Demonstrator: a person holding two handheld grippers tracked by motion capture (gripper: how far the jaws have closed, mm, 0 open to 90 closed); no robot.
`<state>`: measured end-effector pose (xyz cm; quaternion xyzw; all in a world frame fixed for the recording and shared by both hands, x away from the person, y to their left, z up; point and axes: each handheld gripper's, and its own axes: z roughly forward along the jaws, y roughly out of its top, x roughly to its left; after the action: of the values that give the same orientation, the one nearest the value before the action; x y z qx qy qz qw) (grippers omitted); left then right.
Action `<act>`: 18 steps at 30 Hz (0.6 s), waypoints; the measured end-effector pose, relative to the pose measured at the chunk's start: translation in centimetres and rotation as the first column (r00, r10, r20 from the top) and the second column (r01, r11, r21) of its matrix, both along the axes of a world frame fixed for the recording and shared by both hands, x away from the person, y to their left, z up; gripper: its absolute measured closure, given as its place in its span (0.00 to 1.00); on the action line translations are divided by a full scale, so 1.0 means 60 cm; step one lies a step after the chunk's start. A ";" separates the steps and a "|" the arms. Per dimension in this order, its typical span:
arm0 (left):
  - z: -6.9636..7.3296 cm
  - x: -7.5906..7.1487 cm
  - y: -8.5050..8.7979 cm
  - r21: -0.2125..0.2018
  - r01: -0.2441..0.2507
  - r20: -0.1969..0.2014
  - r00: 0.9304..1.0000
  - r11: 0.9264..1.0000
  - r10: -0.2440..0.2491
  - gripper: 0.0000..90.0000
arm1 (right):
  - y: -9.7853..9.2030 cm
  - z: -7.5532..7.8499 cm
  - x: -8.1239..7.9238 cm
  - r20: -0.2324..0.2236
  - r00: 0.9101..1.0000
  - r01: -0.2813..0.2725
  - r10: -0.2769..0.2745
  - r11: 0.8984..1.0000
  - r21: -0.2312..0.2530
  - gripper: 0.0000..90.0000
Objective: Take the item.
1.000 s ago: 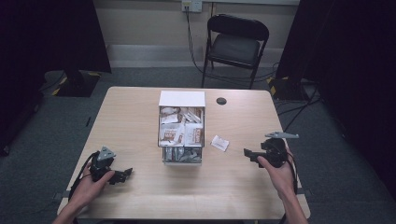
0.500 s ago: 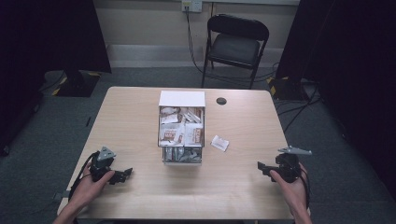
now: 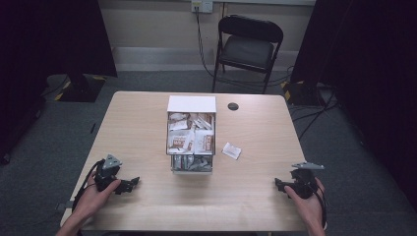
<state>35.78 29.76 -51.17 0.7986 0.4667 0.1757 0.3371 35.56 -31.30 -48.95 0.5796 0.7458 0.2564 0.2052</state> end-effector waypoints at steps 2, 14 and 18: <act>0.000 0.000 0.000 -0.001 0.000 0.001 1.000 1.000 0.000 0.00 | 0.003 -0.005 -0.003 0.030 0.999 0.017 -0.017 1.000 -0.002 0.14; 0.000 0.000 0.000 -0.001 -0.001 0.001 1.000 1.000 0.001 0.00 | 0.012 -0.021 -0.008 0.102 0.994 0.033 -0.034 0.999 0.015 0.02; 0.000 0.000 0.000 0.000 -0.001 0.001 1.000 1.000 0.001 0.00 | 0.014 -0.021 -0.008 0.103 0.994 0.042 -0.043 0.999 0.015 0.02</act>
<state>35.77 29.75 -51.17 0.7983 0.4669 0.1760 0.3374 35.08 -30.44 -50.23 0.5827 0.7200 0.2861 0.2452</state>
